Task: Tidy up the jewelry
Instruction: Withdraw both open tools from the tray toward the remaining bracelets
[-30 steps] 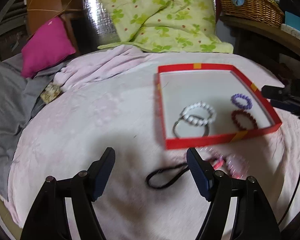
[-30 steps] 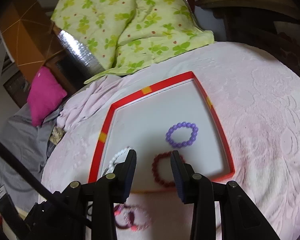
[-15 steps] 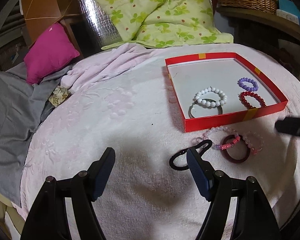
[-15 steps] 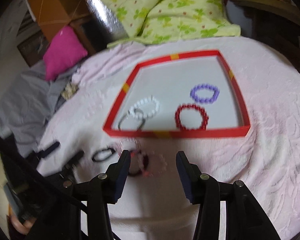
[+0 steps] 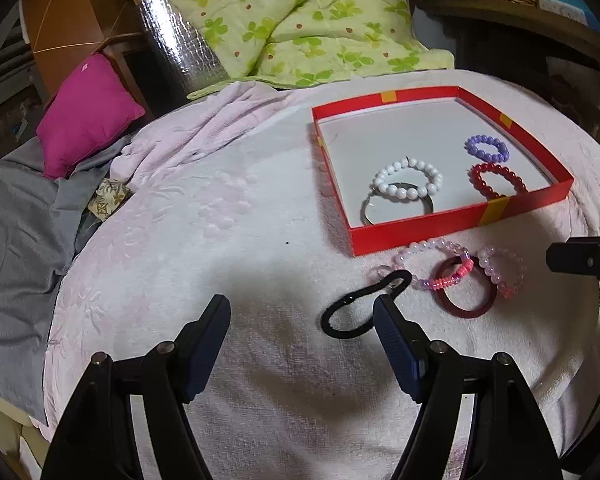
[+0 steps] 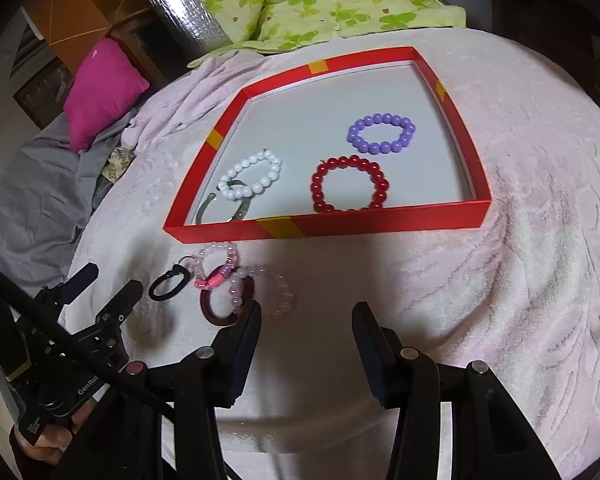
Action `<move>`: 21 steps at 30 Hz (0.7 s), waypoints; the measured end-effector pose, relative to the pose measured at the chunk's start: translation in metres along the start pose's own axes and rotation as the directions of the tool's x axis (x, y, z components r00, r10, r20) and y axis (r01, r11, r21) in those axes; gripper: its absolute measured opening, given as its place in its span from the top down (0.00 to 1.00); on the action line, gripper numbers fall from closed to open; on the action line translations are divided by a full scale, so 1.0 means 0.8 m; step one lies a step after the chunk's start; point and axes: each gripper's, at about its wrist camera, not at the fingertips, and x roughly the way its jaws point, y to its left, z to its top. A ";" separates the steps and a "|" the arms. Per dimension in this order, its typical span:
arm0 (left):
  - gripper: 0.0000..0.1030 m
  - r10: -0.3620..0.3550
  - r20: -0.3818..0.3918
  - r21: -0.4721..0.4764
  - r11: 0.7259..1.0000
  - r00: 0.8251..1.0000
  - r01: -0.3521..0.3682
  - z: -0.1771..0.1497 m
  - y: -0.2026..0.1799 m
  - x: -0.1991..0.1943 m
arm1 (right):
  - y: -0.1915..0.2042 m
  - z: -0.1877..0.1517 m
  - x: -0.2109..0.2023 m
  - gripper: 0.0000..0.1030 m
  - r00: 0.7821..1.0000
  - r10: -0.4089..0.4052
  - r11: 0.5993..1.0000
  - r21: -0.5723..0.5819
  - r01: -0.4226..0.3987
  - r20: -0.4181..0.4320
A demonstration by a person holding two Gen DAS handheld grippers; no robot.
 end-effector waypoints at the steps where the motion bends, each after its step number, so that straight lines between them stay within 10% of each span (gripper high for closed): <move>1: 0.28 -0.001 -0.003 0.006 1.000 1.000 0.001 0.000 -0.002 0.001 | -0.002 0.000 -0.001 0.50 1.000 -0.002 1.000 0.004 0.002 0.000; 21: 0.28 -0.029 -0.055 0.006 1.000 0.998 0.030 -0.003 -0.005 0.015 | -0.015 -0.005 0.016 0.51 0.998 -0.045 0.999 0.010 0.046 -0.053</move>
